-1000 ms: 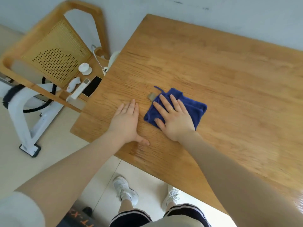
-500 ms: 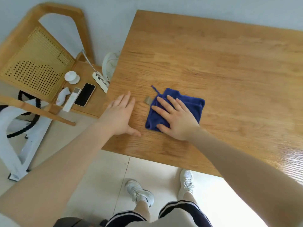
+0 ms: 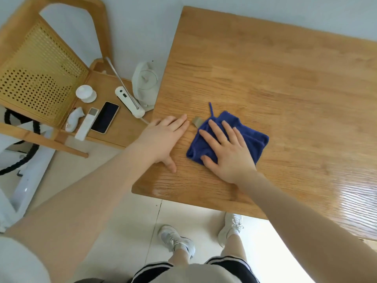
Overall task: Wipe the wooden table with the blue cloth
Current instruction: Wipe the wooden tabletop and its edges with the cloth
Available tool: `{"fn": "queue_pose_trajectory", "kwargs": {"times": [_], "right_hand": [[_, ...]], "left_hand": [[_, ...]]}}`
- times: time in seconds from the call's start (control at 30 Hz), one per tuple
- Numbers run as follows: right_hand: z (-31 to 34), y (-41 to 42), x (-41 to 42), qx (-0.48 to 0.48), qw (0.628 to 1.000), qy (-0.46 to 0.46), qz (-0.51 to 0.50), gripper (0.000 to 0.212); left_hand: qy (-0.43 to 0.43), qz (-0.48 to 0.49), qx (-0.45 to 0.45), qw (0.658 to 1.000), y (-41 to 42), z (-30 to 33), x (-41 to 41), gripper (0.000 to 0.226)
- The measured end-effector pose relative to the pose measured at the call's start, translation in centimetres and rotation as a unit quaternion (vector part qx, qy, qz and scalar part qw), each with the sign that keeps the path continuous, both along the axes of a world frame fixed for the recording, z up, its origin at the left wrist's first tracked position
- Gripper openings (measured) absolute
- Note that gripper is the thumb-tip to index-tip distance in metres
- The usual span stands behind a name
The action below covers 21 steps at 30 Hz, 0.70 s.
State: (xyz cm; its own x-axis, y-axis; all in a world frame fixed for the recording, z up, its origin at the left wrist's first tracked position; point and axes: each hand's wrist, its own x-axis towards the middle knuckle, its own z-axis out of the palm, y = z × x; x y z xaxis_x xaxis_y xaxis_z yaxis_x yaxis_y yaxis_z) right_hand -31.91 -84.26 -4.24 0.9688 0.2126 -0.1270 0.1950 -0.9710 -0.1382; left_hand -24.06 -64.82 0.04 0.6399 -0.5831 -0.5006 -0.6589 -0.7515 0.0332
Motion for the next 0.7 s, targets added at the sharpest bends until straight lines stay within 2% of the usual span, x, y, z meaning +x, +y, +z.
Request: {"fn": "queue_pose_trajectory", "kwargs": {"times": [0.13, 0.23, 0.4, 0.5, 0.57, 0.6, 0.7], "right_hand": [[-0.2, 1.0, 7.3, -0.001, 0.993, 0.006, -0.117, 0.063], [-0.1, 2.0, 9.1, -0.004, 0.988, 0.001, -0.157, 0.062], [-0.4, 4.0, 2.7, 0.000, 0.995, -0.027, -0.097, 0.066], [-0.3, 4.1, 2.2, -0.001, 0.996, -0.002, -0.084, 0.067], [0.0, 3.7, 3.7, -0.010, 0.998, 0.006, -0.069, 0.068], [0.1, 3.8, 4.8, -0.011, 0.998, 0.010, -0.061, 0.068], [0.0, 5.4, 9.3, 0.003, 0.996, 0.021, -0.082, 0.063]], "left_hand": [[0.013, 0.004, -0.039, 0.999, 0.8, -0.8, -0.2, 0.135], [0.023, 0.016, -0.060, 0.998, 1.2, -0.8, -0.5, 0.135], [0.012, 0.005, -0.088, 0.996, 1.3, -0.8, -0.2, 0.133], [0.078, 0.046, -0.147, 0.985, 2.3, -1.2, 0.1, 0.125], [0.125, 0.109, -0.214, 0.963, 3.5, -0.8, 0.5, 0.114], [0.119, 0.132, -0.230, 0.957, 4.4, -0.4, 0.5, 0.109], [0.022, 0.172, -0.228, 0.958, 7.1, 0.8, 0.7, 0.093]]}}
